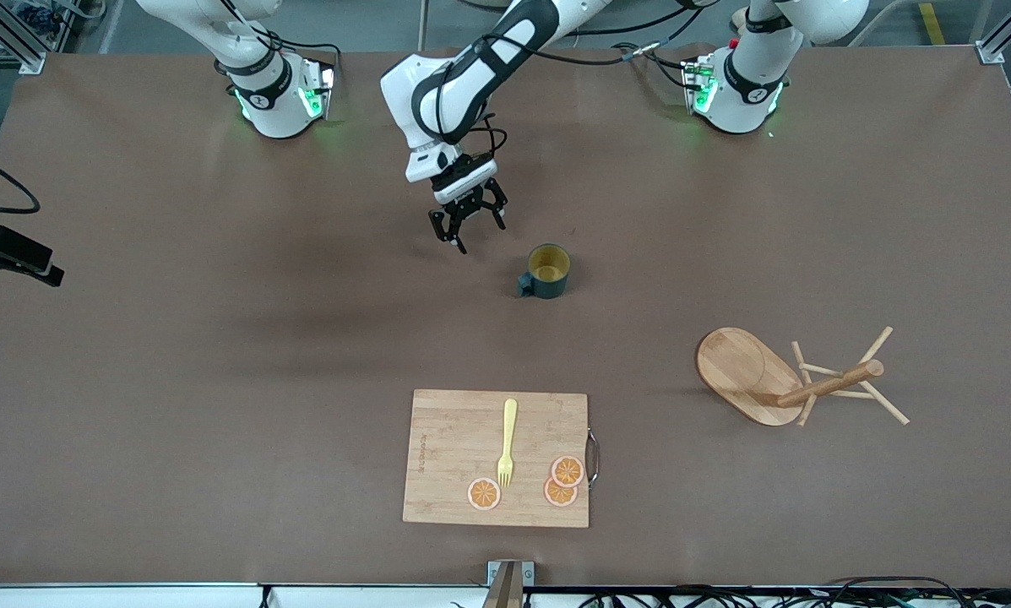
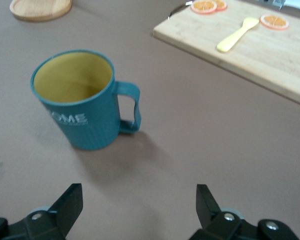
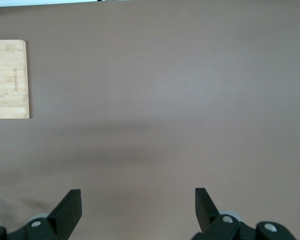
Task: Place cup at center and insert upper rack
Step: 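Lower the open left gripper beside the mug handle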
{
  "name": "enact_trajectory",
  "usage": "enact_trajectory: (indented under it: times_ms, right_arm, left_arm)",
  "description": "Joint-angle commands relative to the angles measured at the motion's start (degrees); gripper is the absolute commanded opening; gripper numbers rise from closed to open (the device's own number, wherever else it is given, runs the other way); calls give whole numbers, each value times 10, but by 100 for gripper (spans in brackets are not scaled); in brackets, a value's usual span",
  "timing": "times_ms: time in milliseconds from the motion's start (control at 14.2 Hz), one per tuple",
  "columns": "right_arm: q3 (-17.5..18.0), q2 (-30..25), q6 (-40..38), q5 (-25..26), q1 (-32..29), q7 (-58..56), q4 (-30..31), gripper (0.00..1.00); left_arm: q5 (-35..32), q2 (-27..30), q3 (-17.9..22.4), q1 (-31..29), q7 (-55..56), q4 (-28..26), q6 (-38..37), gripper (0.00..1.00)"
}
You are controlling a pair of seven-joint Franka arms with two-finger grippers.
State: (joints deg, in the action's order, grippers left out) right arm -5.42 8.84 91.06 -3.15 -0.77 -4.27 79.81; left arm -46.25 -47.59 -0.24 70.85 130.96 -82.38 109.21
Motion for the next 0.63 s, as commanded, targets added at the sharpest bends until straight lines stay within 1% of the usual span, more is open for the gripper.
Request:
enact_trajectory:
  times_ms: [0,211,352,563]
  right_arm:
    - [-3,-21,5,-8,2,4,24,100]
    - [-3,-21,4,-8,3,3,24,100]
    - [-3,-21,4,-8,3,3,24,100]
    - [-2,-21,5,-8,2,3,24,100]
  left_arm:
    - [-11,-30,48,38,17,30,-15,100]
    - [-12,-40,58,44,27,30,-17,100]
    - [-12,-53,83,65,32,33,-18,100]
    - [-12,-83,103,79,32,47,-19,100]
